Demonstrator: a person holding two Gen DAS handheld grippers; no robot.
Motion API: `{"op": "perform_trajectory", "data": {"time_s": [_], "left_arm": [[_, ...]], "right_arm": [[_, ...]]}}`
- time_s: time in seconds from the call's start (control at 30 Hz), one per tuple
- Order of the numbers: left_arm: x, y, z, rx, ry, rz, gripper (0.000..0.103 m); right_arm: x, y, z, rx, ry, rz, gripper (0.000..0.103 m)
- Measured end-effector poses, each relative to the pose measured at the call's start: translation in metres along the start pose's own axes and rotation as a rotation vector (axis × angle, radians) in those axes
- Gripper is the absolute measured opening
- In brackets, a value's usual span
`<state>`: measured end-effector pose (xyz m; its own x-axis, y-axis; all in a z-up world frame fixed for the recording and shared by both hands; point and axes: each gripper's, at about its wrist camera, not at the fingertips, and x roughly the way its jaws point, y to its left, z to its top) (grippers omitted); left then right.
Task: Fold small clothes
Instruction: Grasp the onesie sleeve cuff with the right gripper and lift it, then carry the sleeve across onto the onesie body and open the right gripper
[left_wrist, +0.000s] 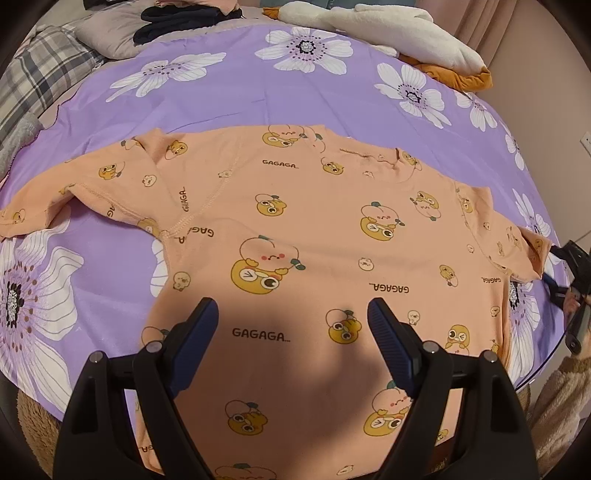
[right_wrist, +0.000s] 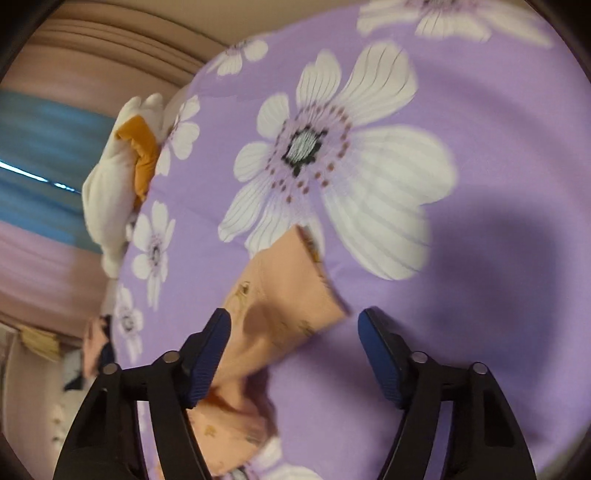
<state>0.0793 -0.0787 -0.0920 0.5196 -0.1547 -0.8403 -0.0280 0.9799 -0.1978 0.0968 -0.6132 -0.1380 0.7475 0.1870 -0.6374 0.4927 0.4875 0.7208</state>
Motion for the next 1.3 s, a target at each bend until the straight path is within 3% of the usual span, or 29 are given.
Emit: {"op": "perform_trajectory", "data": {"time_s": [0.03,0.07,0.1,0.13,0.23,0.3,0.43,0.5,0.57,0.73,0.87,1.03,1.17,1.3], "left_arm": [[0.000,0.000,0.000,0.001,0.002,0.001,0.082],[0.000,0.000,0.000,0.002,0.003,0.000,0.082],[0.001,0.000,0.000,0.003,0.004,-0.001,0.082],[0.000,-0.001,0.000,0.004,0.004,0.000,0.082],[0.000,-0.001,0.000,0.005,0.000,-0.002,0.082],[0.000,-0.001,0.000,0.000,0.000,-0.002,0.082],[-0.004,-0.002,0.000,0.001,-0.010,-0.016,0.082],[-0.009,0.000,0.000,-0.004,-0.023,-0.024,0.082],[-0.012,0.004,0.000,-0.012,-0.029,-0.023,0.082],[-0.019,0.017,-0.001,-0.044,-0.044,-0.014,0.082],[-0.029,0.031,-0.001,-0.071,-0.071,-0.001,0.082],[-0.041,0.054,-0.003,-0.117,-0.101,0.024,0.082],[-0.050,0.071,-0.004,-0.155,-0.118,0.021,0.082],[-0.057,0.080,-0.006,-0.172,-0.135,0.025,0.082]], "right_arm": [[0.003,0.003,0.000,-0.020,-0.002,-0.020,0.044],[0.006,0.007,0.002,-0.042,0.001,-0.047,0.021],[0.008,0.011,0.002,-0.062,0.009,-0.051,0.011],[0.007,0.011,0.005,-0.072,0.008,-0.040,0.009],[-0.020,0.018,0.012,-0.144,-0.090,-0.055,0.009],[-0.047,0.020,0.020,-0.183,-0.193,-0.119,0.009],[-0.076,0.011,0.034,-0.215,-0.310,-0.222,0.009],[-0.081,0.004,0.042,-0.218,-0.320,-0.282,0.009],[-0.084,-0.001,0.044,-0.212,-0.304,-0.271,0.009],[-0.096,0.036,0.029,-0.293,-0.359,-0.277,0.009],[-0.109,0.099,0.006,-0.437,-0.385,-0.208,0.009],[-0.117,0.184,-0.041,-0.621,-0.382,-0.045,0.009],[-0.100,0.244,-0.094,-0.758,-0.312,0.075,0.009],[-0.064,0.279,-0.142,-0.848,-0.215,0.131,0.009]]}}
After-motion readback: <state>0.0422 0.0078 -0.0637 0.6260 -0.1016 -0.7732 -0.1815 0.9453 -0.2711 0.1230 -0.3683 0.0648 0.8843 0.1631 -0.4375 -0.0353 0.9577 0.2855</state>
